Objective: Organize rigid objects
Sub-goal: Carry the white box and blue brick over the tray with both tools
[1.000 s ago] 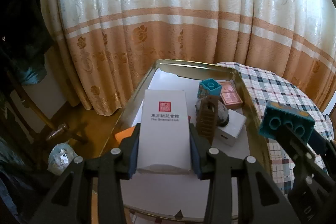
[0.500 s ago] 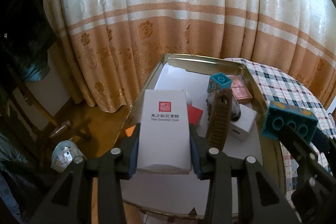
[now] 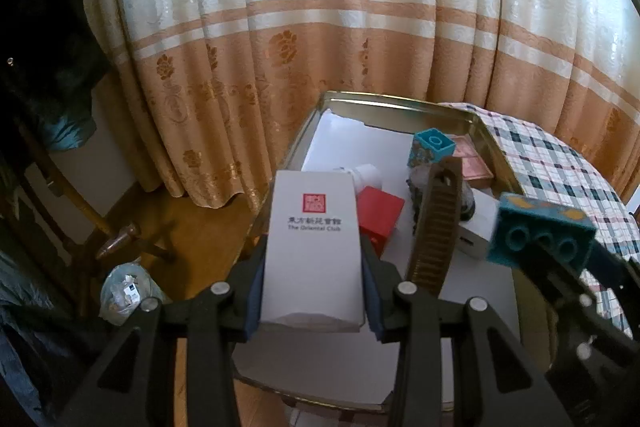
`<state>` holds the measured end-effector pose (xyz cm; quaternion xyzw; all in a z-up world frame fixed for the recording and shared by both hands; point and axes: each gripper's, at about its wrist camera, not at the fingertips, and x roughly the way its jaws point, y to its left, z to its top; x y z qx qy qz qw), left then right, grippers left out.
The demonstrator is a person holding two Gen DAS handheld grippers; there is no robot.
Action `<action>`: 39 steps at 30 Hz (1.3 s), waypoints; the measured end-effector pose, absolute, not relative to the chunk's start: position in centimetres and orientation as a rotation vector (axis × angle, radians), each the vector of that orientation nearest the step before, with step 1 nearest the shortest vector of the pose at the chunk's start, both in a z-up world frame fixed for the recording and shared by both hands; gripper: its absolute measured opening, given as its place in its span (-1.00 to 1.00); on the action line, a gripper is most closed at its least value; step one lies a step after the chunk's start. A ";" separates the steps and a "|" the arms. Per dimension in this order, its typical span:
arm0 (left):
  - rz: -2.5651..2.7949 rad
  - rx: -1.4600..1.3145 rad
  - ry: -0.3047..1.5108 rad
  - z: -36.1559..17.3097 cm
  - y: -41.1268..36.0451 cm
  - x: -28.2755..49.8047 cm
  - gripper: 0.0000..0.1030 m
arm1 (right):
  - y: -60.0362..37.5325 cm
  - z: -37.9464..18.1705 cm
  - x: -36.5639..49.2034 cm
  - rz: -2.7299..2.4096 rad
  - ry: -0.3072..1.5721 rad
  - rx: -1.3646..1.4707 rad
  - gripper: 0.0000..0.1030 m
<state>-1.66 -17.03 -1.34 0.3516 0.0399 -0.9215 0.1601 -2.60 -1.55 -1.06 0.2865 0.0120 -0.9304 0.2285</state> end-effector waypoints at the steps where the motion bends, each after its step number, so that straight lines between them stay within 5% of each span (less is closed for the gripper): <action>1: -2.635 1.003 0.106 -1.4 -16.9 -1.7 -0.21 | -1.7 -1.2 -2.7 -2.558 0.036 0.792 0.08; 30: -2.635 1.023 -0.025 -1.9 -15.2 -4.0 -0.21 | -3.0 -1.4 -6.6 -2.533 0.107 0.844 0.08; 39: -2.608 0.976 -0.256 -3.0 -12.3 -4.2 -0.21 | -3.8 -1.6 -7.4 -2.530 0.156 0.823 0.08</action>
